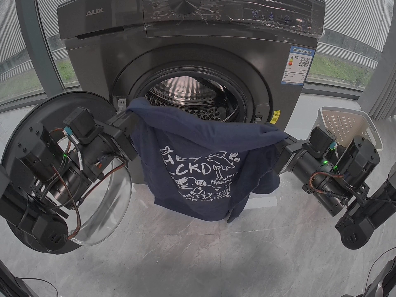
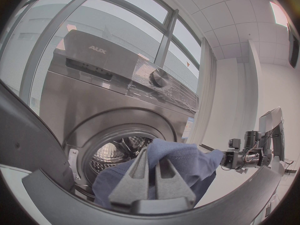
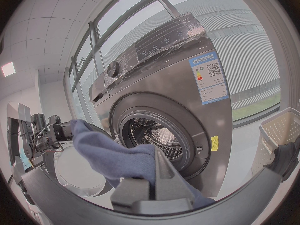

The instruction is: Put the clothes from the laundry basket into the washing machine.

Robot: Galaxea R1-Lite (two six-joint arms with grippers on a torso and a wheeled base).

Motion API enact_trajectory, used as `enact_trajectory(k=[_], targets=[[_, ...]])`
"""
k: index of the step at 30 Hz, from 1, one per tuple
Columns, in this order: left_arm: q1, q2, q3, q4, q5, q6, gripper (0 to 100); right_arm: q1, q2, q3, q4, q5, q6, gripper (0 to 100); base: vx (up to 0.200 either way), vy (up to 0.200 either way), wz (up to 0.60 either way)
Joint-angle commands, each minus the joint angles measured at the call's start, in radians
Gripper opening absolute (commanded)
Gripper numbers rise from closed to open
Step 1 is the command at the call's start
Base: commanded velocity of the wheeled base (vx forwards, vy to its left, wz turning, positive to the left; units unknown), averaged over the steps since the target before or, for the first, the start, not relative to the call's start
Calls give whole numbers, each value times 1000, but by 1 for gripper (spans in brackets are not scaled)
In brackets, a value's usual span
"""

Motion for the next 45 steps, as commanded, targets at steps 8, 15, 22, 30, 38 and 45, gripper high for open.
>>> enact_trajectory(k=[8,15,22,30,38,45], targets=[[-91,51,11,-5,1,4,0,91,31,150,-2,7,32,0,0,0,0],[-121,77,1,-5,-1,7,0,161,139,156,-2,-2,35,0,0,0,0],[-121,65,-4,-5,-4,7,0,214,197,276,-2,5,55,100,0,0,0],[-121,60,-19,-5,-4,7,0,188,281,296,-2,-22,60,100,0,0,0],[-148,36,-13,-5,-11,6,0,172,315,162,-2,-28,60,100,0,0,0],[-178,11,-7,-5,-13,4,0,163,355,13,-2,-11,49,100,0,0,0]])
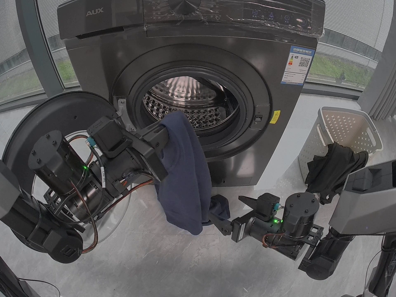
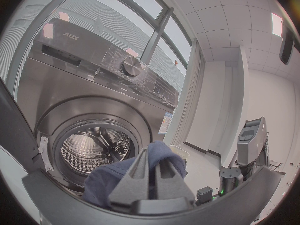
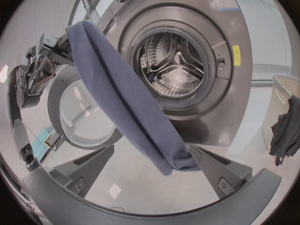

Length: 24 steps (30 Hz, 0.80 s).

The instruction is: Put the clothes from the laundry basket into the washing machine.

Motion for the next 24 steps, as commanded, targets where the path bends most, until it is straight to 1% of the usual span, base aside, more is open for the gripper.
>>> enact_trajectory(k=[1,4,10,11,12,16,18,20,22,24], targets=[[-23,-33,6,-6,-1,-1,0,13,41,-96,1,26,-9,100,0,0,0],[-23,-33,6,-6,-1,-1,0,44,75,-129,0,41,-25,100,0,0,0],[-23,-34,3,-6,-1,-3,0,68,135,-198,0,45,-32,100,0,0,0],[-23,-34,3,-6,-1,-3,0,67,139,-203,0,48,-32,100,0,0,0],[-23,-36,3,-6,-1,-3,0,64,153,-227,1,51,-36,100,0,0,0],[-23,-39,3,-6,-4,-1,0,25,219,-370,17,40,-32,100,0,0,0],[-23,-39,6,-6,-18,2,0,15,230,-422,21,38,-31,100,0,0,0],[-23,-41,11,-6,-34,5,0,15,241,-447,24,38,-29,100,0,0,0],[-23,-42,16,-6,-38,5,0,15,251,-453,24,35,-28,100,0,0,0],[-23,-48,16,-7,-38,5,0,16,262,-456,24,22,-29,100,0,0,0]])
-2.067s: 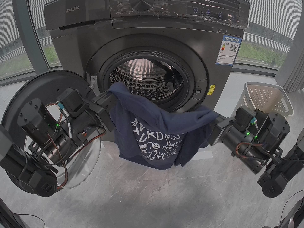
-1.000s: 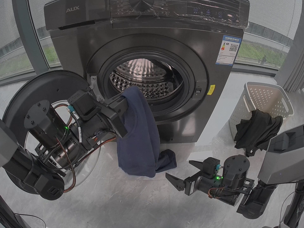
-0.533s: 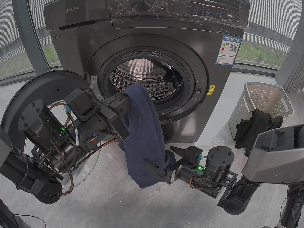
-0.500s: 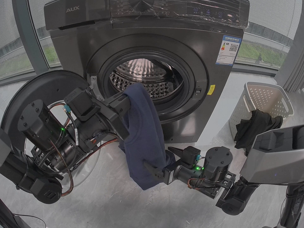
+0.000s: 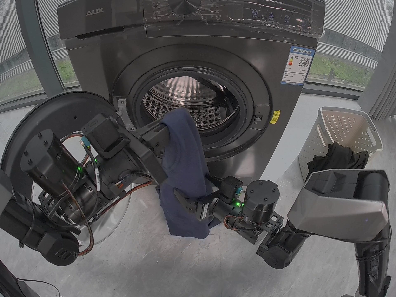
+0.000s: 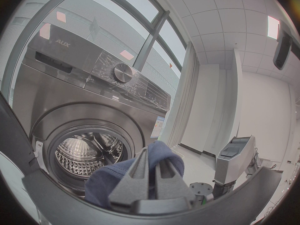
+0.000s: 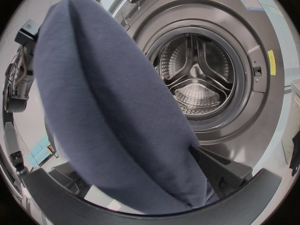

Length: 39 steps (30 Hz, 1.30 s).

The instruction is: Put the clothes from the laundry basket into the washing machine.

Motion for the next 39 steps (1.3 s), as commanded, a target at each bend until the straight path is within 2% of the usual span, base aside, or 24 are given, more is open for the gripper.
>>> enact_trajectory(k=[1,8,15,16,18,22,29,35,38,39], targets=[[0,-20,6,-6,-6,-1,0,-8,52,-41,2,-16,2,100,0,0,0],[-29,-59,9,-6,-6,-8,0,-11,92,-127,3,-25,8,100,0,0,0],[-25,-60,4,-6,-6,-8,0,-4,101,-134,-3,-26,10,100,0,0,0],[-20,-60,2,-6,-6,-10,0,-3,101,-133,-11,-28,10,0,0,0,0],[-8,-56,2,-6,-6,-8,0,8,88,-128,-14,-56,10,0,0,0,0],[43,-34,6,-6,-6,-8,0,-12,22,-93,-15,-71,21,0,0,0,0],[112,19,9,-6,-7,-4,0,-109,-159,82,-18,-65,16,0,0,0,0],[146,67,61,-6,-19,4,0,-169,-270,140,-15,-51,4,0,0,0,0],[146,87,87,-6,-35,16,0,-178,-297,145,-12,-42,1,0,0,0,0],[147,102,110,-6,-44,28,0,-182,-314,140,-6,-42,-4,0,0,0,0]])
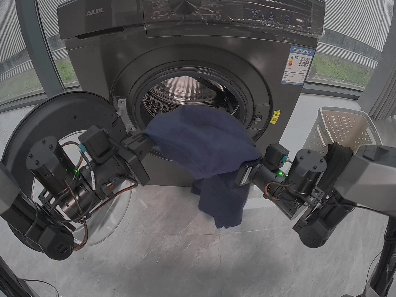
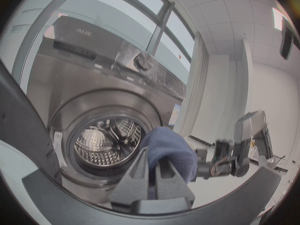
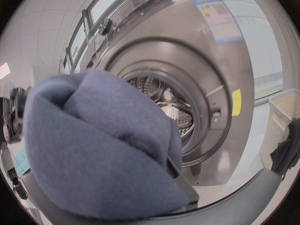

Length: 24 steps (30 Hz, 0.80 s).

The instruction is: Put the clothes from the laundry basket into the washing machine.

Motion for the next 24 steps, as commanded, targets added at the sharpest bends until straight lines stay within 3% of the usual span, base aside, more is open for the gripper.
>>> enact_trajectory(k=[1,9,24], targets=[[14,77,61,-6,-19,23,0,-30,-110,14,10,7,-10,0,0,0,0],[63,172,125,-6,-61,77,0,-38,-130,-9,5,5,-10,0,0,0,0],[65,275,165,-9,-86,93,0,-30,-132,4,-3,5,-9,0,0,0,0]])
